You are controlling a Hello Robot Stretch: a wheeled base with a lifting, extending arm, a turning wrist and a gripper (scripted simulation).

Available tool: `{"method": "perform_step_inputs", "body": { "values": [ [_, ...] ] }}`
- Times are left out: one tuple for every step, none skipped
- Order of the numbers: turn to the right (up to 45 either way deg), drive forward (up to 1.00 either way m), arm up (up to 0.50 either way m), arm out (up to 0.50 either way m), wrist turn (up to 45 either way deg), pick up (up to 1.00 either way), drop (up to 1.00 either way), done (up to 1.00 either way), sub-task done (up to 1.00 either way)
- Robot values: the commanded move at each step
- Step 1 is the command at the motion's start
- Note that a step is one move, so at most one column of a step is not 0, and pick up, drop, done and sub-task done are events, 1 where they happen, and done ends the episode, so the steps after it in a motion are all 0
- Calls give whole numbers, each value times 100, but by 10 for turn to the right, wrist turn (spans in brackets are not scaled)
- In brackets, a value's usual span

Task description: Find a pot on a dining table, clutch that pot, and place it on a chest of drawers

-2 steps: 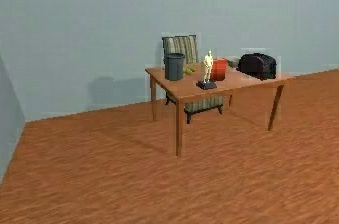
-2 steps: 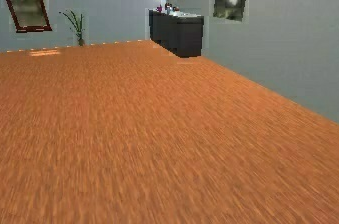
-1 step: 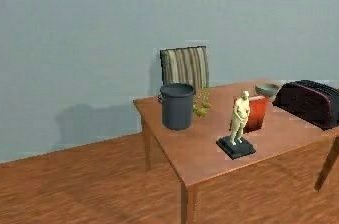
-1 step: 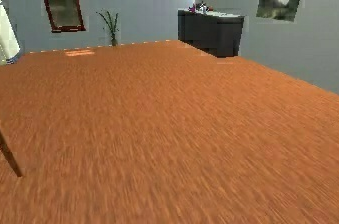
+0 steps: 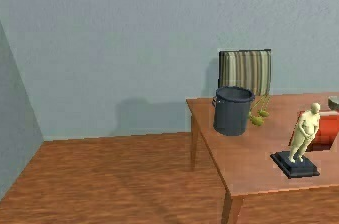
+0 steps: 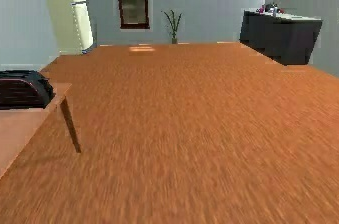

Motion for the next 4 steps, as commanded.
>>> {"method": "perform_step_inputs", "body": {
  "values": [
    [0,15,0,0,0,0,0,0,0],
    [-450,0,0,0,0,0,0,0,0],
    [-210,0,0,0,0,0,0,0,0],
    [450,0,0,0,0,0,0,0,0]
  ]
}}
